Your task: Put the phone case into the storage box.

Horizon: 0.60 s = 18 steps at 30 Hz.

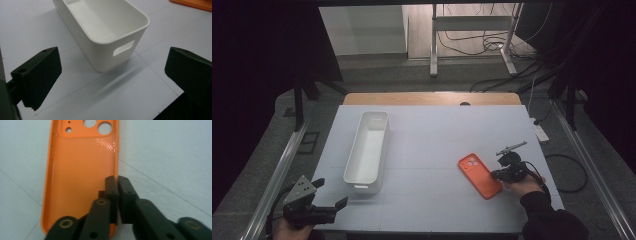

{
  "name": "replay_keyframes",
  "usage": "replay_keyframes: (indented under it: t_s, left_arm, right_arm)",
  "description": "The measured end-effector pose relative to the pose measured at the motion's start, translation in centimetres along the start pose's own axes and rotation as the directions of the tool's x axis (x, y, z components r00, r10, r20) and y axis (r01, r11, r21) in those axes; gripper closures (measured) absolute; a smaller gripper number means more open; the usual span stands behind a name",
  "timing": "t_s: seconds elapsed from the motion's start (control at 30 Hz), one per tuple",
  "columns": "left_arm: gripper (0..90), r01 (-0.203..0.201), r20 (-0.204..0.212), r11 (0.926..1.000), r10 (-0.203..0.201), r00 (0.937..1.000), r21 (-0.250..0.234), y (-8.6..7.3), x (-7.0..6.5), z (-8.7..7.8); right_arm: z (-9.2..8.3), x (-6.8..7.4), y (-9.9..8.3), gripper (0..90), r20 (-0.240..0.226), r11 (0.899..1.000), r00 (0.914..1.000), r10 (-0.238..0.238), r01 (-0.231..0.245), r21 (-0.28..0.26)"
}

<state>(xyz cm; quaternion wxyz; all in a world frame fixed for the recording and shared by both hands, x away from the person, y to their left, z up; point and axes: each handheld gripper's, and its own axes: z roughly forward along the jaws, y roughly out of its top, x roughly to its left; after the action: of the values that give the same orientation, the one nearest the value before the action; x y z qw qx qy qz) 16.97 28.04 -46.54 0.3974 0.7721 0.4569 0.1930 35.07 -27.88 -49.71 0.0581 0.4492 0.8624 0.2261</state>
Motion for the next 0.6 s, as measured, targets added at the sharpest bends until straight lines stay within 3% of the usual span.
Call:
replay_keyframes:
  t_s: [0.2, 0.4, 0.6]
  left_arm:
    - [1.6, 0.012, 0.005, 0.9999, -0.012, 0.9999, 0.004, 0.0, 0.1, 0.0]
    - [1.7, 0.032, 0.014, 0.9994, -0.033, 0.9994, 0.011, 0.1, 0.4, 0.1]
    - [2.5, 0.054, 0.039, 0.9982, -0.055, 0.9977, 0.024, 0.2, 0.7, 0.2]
  right_arm:
    - [-0.1, 0.3, 0.2, 89.2, 0.025, 1.0, 0.9997, -0.001, 0.001, 0.015]
    - [-0.7, 0.4, 0.3, 89.3, 0.03, 1.0, 0.9994, 0.015, -0.014, -0.019]
    - [-1.3, 0.6, 0.2, 89.3, 0.023, 0.998, 0.9997, -0.005, 0.006, -0.056]
